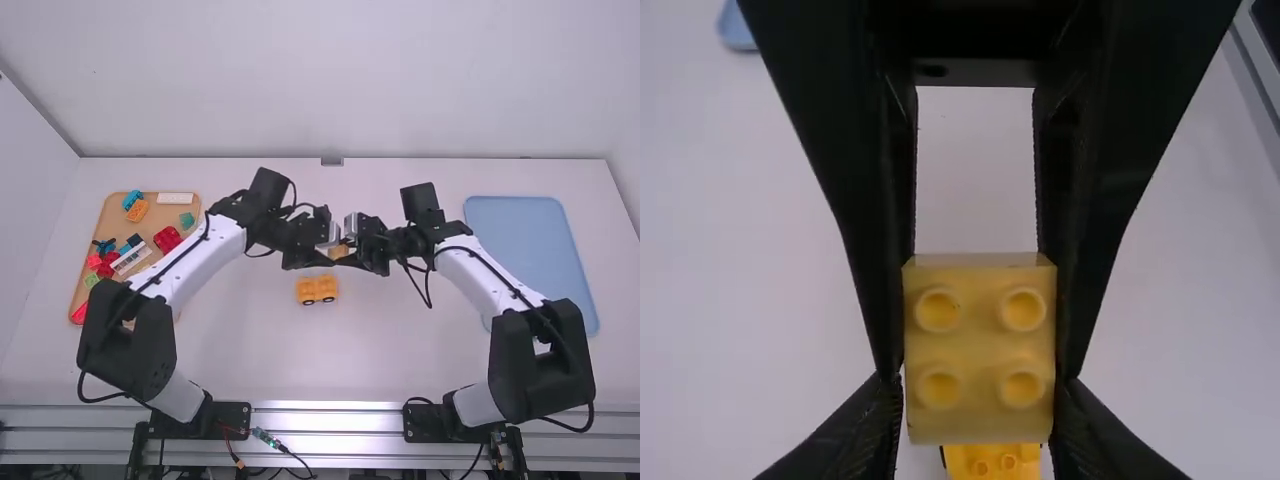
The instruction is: Assemble lego blocks to make yellow taxi
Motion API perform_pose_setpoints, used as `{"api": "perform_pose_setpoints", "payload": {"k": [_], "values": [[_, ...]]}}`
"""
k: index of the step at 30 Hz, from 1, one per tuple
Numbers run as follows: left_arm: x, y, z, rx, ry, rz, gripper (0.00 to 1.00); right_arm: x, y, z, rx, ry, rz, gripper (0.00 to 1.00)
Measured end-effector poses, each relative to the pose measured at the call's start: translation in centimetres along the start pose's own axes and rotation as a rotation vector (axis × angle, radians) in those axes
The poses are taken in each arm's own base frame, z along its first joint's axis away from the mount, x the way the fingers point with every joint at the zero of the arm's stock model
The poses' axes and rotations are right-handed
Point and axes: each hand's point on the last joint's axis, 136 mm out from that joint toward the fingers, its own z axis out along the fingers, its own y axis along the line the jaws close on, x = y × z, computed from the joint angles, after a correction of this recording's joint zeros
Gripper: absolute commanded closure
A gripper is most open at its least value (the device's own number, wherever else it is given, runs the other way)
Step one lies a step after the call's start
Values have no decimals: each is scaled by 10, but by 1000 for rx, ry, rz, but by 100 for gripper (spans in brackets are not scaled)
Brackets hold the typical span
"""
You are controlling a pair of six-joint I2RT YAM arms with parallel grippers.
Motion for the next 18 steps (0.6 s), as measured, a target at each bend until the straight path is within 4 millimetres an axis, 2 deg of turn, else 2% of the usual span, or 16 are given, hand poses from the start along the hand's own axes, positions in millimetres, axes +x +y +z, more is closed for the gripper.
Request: {"api": "perform_pose_setpoints", "payload": {"k": [4, 5, 8, 10, 14, 16, 17, 18], "values": [[0, 1, 0, -6, 5, 0, 80, 0, 0, 0, 2, 2, -1, 96], [0, 1, 0, -6, 5, 0, 83, 0, 0, 0, 2, 3, -1, 88], [0, 2, 0, -7, 5, 1, 89, 0, -1, 0, 4, 2, -3, 83], [0, 3, 0, -11, 2, 3, 95, 0, -2, 0, 9, 2, -9, 73], [0, 3, 0, -12, 2, 5, 97, 0, -3, 0, 11, 2, -6, 71], [0, 3, 0, -12, 2, 5, 97, 0, -3, 0, 11, 1, -6, 64], [0, 3, 0, -12, 2, 4, 97, -1, -3, 0, 11, 0, -4, 50], [0, 3, 0, -12, 3, 5, 97, -2, -3, 0, 10, -4, -8, 42]]}}
